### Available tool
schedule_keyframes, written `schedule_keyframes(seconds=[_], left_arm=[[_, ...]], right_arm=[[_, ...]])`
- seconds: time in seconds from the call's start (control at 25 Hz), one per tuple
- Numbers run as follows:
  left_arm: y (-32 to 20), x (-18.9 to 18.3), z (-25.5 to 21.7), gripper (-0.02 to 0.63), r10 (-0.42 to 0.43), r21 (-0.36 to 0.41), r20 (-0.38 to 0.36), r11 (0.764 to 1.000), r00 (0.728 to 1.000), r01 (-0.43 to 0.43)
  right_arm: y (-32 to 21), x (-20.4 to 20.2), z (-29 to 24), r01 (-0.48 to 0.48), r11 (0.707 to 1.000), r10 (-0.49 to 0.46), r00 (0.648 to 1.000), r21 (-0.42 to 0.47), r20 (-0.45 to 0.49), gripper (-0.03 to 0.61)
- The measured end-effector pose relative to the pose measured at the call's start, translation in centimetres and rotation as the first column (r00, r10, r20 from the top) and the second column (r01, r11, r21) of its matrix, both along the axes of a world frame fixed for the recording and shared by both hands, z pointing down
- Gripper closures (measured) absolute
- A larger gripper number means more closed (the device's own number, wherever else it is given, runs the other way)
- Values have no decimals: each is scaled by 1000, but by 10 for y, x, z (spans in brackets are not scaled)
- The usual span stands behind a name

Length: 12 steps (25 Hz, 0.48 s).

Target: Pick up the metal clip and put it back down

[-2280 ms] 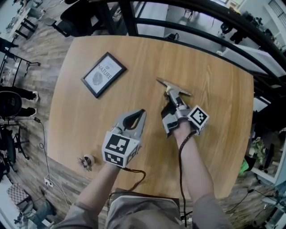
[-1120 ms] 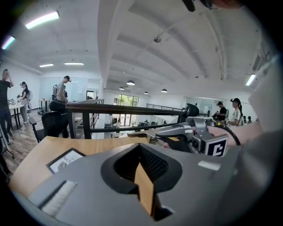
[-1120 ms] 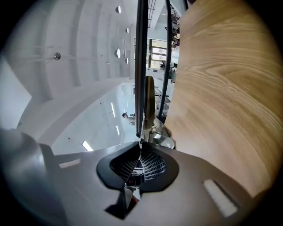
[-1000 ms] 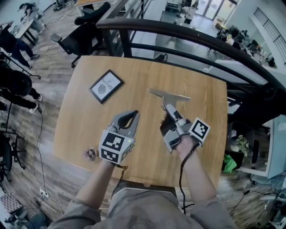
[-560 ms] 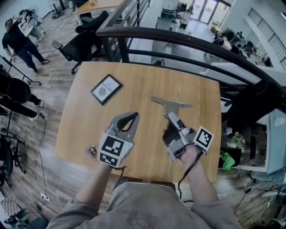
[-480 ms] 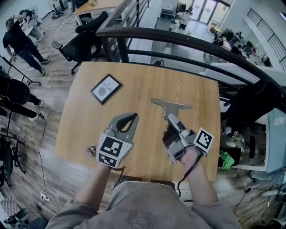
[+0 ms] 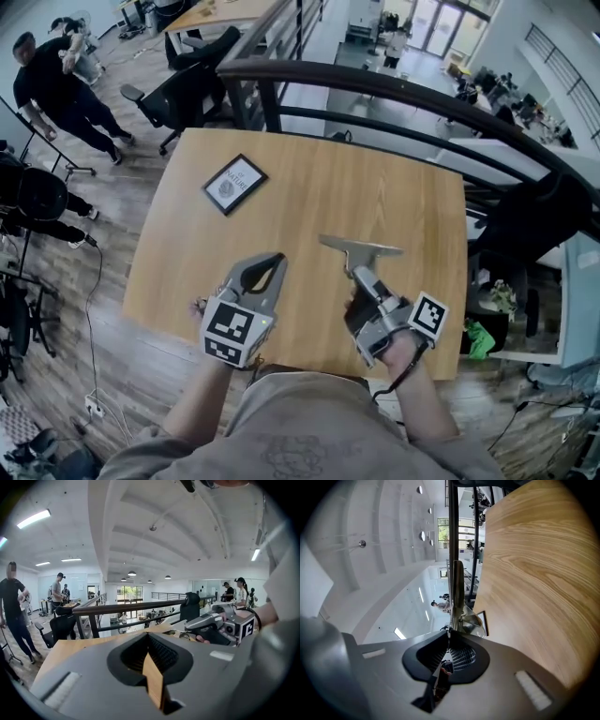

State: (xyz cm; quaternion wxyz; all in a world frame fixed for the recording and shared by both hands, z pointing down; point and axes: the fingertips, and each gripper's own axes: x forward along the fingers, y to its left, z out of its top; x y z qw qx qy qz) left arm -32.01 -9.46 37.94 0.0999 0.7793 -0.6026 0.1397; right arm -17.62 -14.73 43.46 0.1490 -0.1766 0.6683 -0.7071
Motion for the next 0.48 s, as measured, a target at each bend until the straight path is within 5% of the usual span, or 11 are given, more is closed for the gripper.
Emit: schedule_keyframes(seconds=[0.48], left_arm=[[-13, 19, -9, 612, 50, 15, 4, 999, 999, -50]], right_arm=[[-18, 16, -3, -23, 1000, 23, 1000, 3, -19, 559]])
